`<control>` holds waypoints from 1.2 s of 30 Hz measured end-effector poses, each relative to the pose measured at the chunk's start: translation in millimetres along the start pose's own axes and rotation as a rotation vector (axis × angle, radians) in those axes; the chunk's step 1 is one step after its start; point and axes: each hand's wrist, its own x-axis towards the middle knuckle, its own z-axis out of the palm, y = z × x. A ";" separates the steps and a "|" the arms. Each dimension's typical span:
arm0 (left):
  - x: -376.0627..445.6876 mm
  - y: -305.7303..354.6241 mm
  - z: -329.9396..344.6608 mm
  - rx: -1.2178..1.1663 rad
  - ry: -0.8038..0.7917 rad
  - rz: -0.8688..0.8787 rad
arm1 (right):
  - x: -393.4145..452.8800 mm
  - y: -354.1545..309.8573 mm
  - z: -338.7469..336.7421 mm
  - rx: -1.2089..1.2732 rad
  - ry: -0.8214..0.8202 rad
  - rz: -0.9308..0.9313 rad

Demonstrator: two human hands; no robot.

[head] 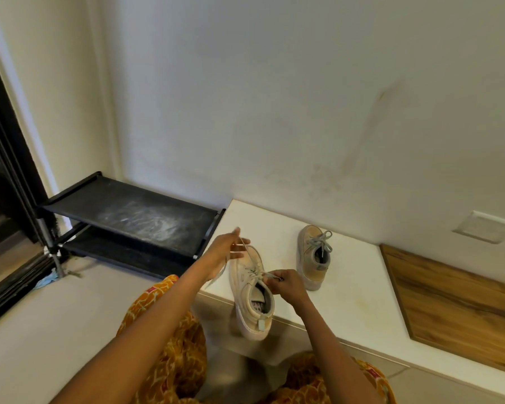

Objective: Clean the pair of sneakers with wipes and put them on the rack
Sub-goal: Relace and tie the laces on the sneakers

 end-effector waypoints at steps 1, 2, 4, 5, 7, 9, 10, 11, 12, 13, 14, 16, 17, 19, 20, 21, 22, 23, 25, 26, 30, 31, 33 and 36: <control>-1.6 2.6 0.7 -0.253 0.041 0.009 | -1.4 -1.0 0.1 0.006 0.005 0.004; -2.6 3.8 1.8 -0.465 0.080 0.016 | -2.2 -1.4 0.6 0.014 0.010 0.009; -2.4 3.0 5.5 -0.693 0.182 0.049 | -3.5 -2.2 1.4 0.027 0.014 0.017; -1.2 1.2 8.4 -0.694 0.235 0.068 | -3.4 -2.3 1.4 0.035 0.010 0.020; 0.9 -5.6 13.1 -0.525 0.279 0.102 | -3.3 -2.9 1.6 0.040 0.000 0.028; 2.2 -13.7 15.6 -0.159 0.215 0.163 | -4.2 -4.6 1.4 0.046 0.000 0.039; 2.7 -18.5 15.6 0.075 0.131 0.197 | -5.2 -5.7 1.2 0.051 0.000 0.045; 4.7 -24.3 14.8 0.332 0.026 0.224 | -5.9 -6.3 1.3 0.053 -0.001 0.048; 7.1 -30.4 14.4 0.581 -0.091 0.244 | -6.2 -6.2 1.4 0.052 -0.001 0.053; 9.3 -37.1 14.3 0.779 -0.199 0.249 | -6.4 -6.1 1.6 0.048 0.000 0.056; 10.5 -41.7 14.8 0.900 -0.272 0.242 | -6.6 -5.6 1.6 0.039 0.000 0.057; 11.9 -45.5 15.4 0.942 -0.282 0.237 | -7.7 -4.7 1.0 0.019 -0.011 0.039; 12.9 -45.1 16.0 0.923 -0.261 0.256 | -8.0 -4.6 0.8 0.007 -0.019 0.029; 14.9 -41.9 18.0 0.888 -0.237 0.289 | -8.6 -4.5 0.3 -0.008 -0.031 0.007; 15.8 -40.4 18.8 0.884 -0.232 0.285 | -9.6 -4.8 0.4 -0.014 -0.033 -0.003; 17.4 -39.6 20.1 0.900 -0.231 0.277 | -10.8 -5.8 0.4 -0.021 -0.027 -0.015; 19.3 -39.1 21.3 0.941 -0.238 0.270 | -11.9 -6.3 0.6 -0.031 -0.015 -0.021; 21.7 -39.5 22.6 0.985 -0.253 0.269 | -13.1 -5.6 1.2 -0.034 0.000 -0.026; 22.4 -39.7 25.5 1.026 -0.264 0.272 | -14.2 -3.1 2.7 -0.034 0.028 -0.029; 22.3 -40.8 26.9 1.029 -0.244 0.280 | -14.0 -2.4 3.3 -0.044 0.044 -0.034; 21.3 -45.6 25.8 1.075 -0.072 0.311 | -12.0 -10.4 9.1 -0.179 0.135 -0.084; 20.9 -45.8 23.8 1.051 -0.058 0.279 | -12.3 -14.2 11.5 -0.233 0.162 -0.090; 22.8 -46.8 18.7 0.917 -0.087 0.199 | -13.3 -18.7 17.0 -0.320 0.215 -0.096; 23.2 -45.8 11.5 0.774 -0.135 0.132 | -16.0 -21.7 22.2 -0.379 0.280 -0.105</control>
